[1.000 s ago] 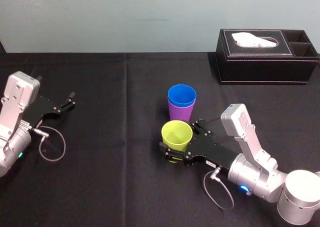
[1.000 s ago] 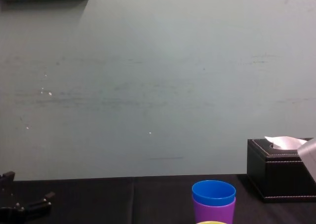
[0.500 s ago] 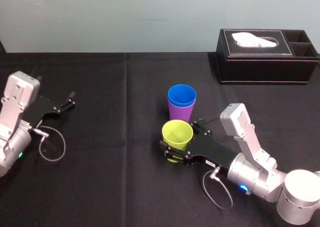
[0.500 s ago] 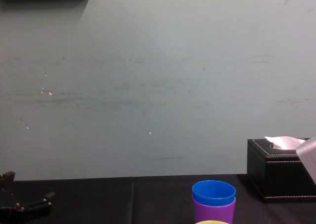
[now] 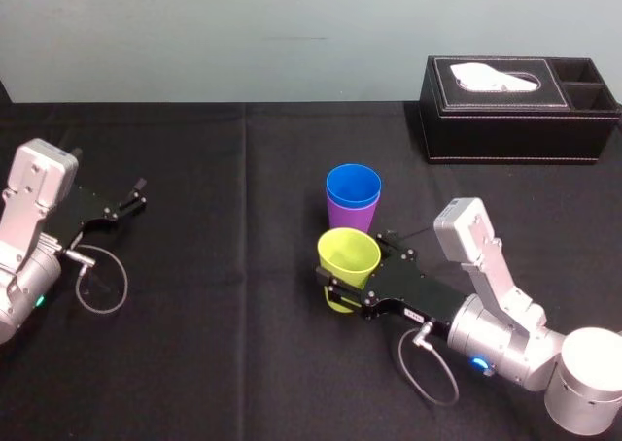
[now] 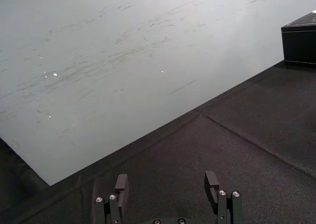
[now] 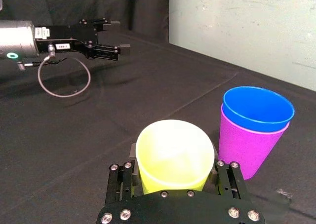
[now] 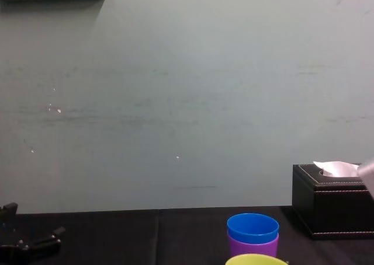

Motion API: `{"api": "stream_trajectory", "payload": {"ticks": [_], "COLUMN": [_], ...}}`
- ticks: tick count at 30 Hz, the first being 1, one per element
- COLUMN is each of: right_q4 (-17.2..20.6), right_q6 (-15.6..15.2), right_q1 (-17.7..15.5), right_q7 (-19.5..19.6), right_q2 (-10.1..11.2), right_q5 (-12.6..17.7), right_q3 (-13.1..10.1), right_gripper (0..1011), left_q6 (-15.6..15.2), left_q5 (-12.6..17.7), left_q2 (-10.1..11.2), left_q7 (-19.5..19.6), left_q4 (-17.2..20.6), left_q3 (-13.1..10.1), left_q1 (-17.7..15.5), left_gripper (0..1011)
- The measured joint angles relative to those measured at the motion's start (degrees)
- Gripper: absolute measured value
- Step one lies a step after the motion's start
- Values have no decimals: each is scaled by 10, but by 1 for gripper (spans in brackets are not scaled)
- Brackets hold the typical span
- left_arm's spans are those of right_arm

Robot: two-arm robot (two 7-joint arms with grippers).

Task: Stack the three plastic cups sequentially using one hand.

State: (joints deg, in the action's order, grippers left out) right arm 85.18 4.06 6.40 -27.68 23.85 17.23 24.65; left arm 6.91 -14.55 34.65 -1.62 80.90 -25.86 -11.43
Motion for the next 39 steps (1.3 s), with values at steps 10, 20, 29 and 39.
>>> {"api": "stream_trajectory", "payload": {"ticks": [10, 20, 29, 39], "right_q4": [63, 110, 96, 21], "right_q6": [-36, -78, -79, -74], "right_q1": [-4, 31, 81, 140], "right_q7": [-5, -15, -3, -5], "right_q2": [27, 51, 42, 15], "right_q5": [22, 61, 65, 73], "right_q3": [-20, -37, -30, -15], "right_gripper": [741, 741, 741, 741], "left_q6": [0, 0, 0, 0], "left_q5": [0, 0, 0, 0], "left_q2": [0, 0, 0, 0], "left_q7": [0, 0, 0, 0], "left_q4": [0, 0, 0, 0], "left_q3": [0, 0, 0, 0], "left_q1": [0, 0, 0, 0], "left_gripper": [1011, 1011, 1011, 1011]}}
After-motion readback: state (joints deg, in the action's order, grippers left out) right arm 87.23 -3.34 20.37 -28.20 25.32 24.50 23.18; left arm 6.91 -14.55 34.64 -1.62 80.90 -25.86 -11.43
